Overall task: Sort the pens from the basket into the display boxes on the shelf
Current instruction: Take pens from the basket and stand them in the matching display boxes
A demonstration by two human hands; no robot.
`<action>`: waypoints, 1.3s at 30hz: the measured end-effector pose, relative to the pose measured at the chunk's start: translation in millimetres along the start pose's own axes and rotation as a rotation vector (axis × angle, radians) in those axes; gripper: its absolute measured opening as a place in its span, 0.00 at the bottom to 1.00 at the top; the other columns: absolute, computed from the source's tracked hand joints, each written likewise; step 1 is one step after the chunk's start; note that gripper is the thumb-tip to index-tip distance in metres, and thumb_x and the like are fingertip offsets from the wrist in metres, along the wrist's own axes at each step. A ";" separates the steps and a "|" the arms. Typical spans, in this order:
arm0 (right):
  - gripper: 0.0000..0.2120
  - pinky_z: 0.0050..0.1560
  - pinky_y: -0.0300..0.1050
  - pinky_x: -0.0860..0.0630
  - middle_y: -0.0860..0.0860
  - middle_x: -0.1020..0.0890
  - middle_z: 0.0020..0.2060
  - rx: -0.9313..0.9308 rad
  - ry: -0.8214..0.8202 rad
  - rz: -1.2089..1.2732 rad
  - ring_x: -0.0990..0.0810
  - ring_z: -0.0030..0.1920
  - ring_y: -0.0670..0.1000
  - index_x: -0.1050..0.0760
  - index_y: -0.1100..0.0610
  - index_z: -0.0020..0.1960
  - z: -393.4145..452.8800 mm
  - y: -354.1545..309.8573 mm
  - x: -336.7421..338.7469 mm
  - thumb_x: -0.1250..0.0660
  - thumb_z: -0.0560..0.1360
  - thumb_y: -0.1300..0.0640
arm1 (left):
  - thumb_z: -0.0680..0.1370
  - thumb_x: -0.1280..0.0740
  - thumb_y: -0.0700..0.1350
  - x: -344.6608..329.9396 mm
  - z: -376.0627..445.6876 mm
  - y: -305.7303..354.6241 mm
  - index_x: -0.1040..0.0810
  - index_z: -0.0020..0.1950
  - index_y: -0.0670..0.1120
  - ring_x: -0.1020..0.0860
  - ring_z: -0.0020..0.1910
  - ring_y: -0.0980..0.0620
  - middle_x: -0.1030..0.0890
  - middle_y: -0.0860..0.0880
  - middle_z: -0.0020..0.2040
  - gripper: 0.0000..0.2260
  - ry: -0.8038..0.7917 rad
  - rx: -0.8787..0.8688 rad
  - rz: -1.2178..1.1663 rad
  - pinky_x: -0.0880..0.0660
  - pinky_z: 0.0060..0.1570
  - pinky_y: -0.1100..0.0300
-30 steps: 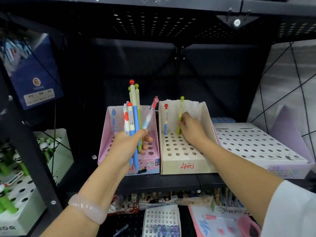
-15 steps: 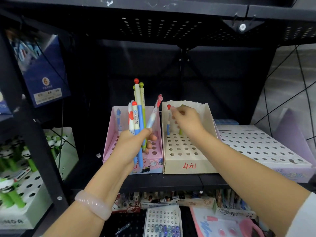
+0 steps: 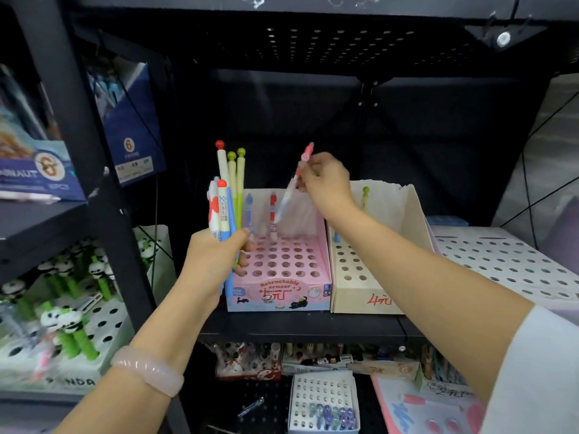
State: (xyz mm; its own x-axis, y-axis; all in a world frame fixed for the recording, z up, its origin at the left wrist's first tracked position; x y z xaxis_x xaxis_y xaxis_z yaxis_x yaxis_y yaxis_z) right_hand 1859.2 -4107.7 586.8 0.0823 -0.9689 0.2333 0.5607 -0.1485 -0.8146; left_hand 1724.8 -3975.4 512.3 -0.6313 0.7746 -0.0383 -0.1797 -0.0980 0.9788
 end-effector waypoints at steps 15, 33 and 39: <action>0.11 0.40 0.42 0.32 0.60 0.21 0.50 0.028 -0.274 -0.671 0.22 0.46 0.56 0.30 0.64 0.58 -13.5 43.3 -40.3 0.45 0.80 0.59 | 0.76 0.35 0.40 15.7 10.6 -30.2 0.24 0.44 0.45 0.29 0.22 0.60 0.19 0.54 0.27 0.02 0.029 0.034 0.004 0.29 0.24 0.66; 0.09 0.34 0.31 0.25 0.50 0.19 0.37 -0.133 -0.371 0.282 0.22 0.36 0.42 0.23 0.59 0.48 -35.4 -13.1 -42.1 0.38 0.79 0.55 | 0.77 0.34 0.40 -1.7 -5.1 -7.6 0.23 0.47 0.45 0.26 0.23 0.57 0.19 0.50 0.29 0.02 -0.150 -0.004 0.035 0.27 0.24 0.65; 0.07 0.32 0.36 0.22 0.56 0.21 0.35 -0.097 -0.242 0.256 0.22 0.32 0.48 0.28 0.59 0.44 -30.8 -12.0 -11.8 0.40 0.79 0.58 | 0.78 0.35 0.43 -17.9 -13.1 -1.9 0.24 0.46 0.48 0.22 0.25 0.54 0.17 0.46 0.33 0.02 -0.179 0.022 -0.033 0.26 0.25 0.64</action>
State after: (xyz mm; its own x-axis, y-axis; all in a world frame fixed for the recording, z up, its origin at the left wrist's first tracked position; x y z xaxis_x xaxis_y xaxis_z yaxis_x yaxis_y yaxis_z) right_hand 1826.1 -4100.7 577.5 0.4090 -0.9039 0.1254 0.4173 0.0630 -0.9066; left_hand 1726.6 -3997.2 508.5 -0.4810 0.8760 -0.0357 -0.1803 -0.0591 0.9818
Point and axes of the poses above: each hand's wrist, its own z-axis towards the middle knuckle, its own x-axis out of the back of the hand, y = z × x, the point moved 4 cm from there along z, towards the middle knuckle
